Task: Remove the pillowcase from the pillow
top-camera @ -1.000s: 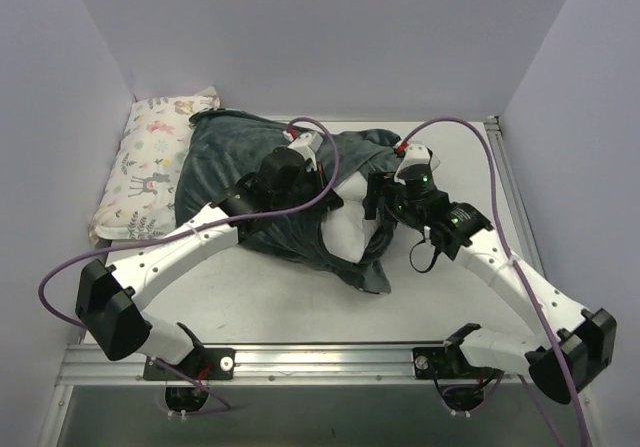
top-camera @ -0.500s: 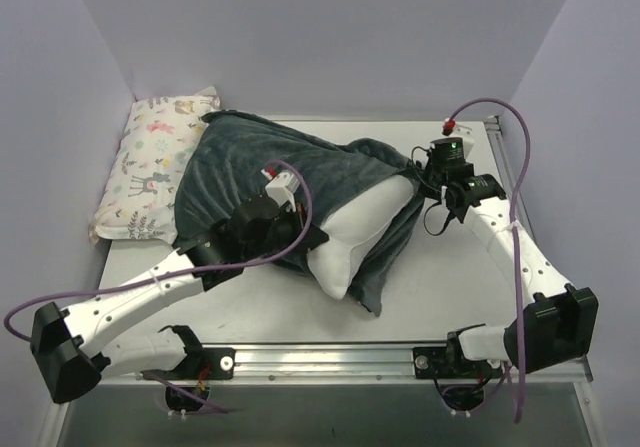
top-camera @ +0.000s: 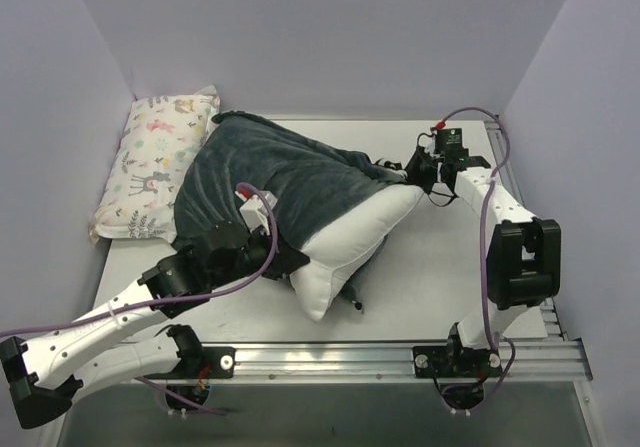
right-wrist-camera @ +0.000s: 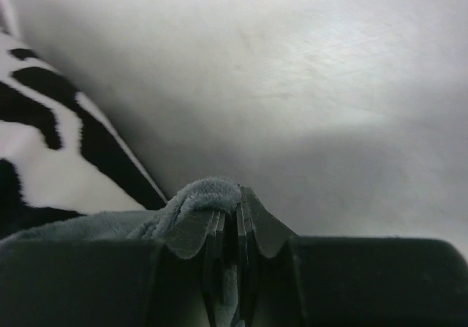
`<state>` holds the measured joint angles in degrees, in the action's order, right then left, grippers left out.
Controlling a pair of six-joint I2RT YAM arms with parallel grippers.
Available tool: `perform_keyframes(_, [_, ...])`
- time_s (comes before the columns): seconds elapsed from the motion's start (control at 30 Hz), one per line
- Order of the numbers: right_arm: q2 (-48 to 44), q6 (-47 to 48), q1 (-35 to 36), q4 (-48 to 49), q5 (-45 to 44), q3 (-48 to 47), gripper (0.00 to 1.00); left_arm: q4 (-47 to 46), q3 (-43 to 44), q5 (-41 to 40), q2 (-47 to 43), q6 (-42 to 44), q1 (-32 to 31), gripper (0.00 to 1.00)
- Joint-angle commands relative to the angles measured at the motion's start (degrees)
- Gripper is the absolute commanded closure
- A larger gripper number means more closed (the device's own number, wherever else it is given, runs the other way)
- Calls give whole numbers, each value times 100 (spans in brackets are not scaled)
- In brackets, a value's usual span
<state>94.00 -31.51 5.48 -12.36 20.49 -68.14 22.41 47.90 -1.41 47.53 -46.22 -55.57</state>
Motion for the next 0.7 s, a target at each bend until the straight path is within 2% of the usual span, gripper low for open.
perform_keyframes(0.0, [549,-259,-135,1622,1323,-735,93,448,158,141,89,191,-138,100])
perform_keyframes(0.03, [611,-216,-30,1658,1570,-814,88,439,184,141,290,235,-216,100])
perform_keyframes(0.1, [533,-180,-11,1649,1520,-771,81,378,220,89,476,271,-463,100])
perform_keyframes(0.13, [358,-172,-46,1614,1415,-736,72,334,185,27,538,262,-524,100])
perform_keyframes(0.2, [138,-111,-90,1264,1187,-674,61,168,62,18,730,227,-612,100])
perform_keyframes(0.23, [-116,-58,-125,1010,742,-674,48,88,18,18,810,218,-648,100])
perform_keyframes(0.33, [-652,162,-126,350,229,-648,32,-280,-88,9,1205,139,-718,100])
perform_keyframes(0.43, [-1092,276,-126,-142,-315,-648,23,-606,35,-61,1767,174,-841,100])
perform_keyframes(0.53, [-1400,321,-152,-372,-545,-666,18,-879,298,-105,2365,227,-999,100])
perform_keyframes(0.67, [-1892,198,-257,-618,-581,-403,16,-1229,623,-210,2858,297,-1052,98])
